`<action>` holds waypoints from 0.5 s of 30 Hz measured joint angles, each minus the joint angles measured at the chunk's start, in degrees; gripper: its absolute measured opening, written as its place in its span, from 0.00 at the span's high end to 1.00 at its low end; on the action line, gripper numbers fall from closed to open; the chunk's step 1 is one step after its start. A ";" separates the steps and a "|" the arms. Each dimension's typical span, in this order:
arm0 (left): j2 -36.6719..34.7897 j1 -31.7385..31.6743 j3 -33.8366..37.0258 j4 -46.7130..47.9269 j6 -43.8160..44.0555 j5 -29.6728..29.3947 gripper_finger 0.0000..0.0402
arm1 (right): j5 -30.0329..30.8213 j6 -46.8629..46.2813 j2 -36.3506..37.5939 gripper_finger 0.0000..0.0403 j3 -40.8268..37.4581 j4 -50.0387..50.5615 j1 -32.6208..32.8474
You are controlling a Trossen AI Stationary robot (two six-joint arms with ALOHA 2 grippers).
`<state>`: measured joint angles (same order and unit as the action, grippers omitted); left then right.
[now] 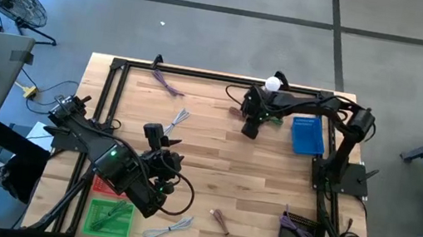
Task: Pick & Place USB Port
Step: Put the top pink charger cable into the red bin
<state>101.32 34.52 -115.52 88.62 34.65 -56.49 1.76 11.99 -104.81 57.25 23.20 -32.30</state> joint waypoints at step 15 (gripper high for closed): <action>0.02 0.00 0.02 0.02 0.15 0.11 0.46 | 5.95 -0.25 5.20 0.98 -0.33 6.28 2.36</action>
<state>101.34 34.52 -115.50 88.64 34.81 -56.38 7.70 11.74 -99.61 56.93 29.48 -29.94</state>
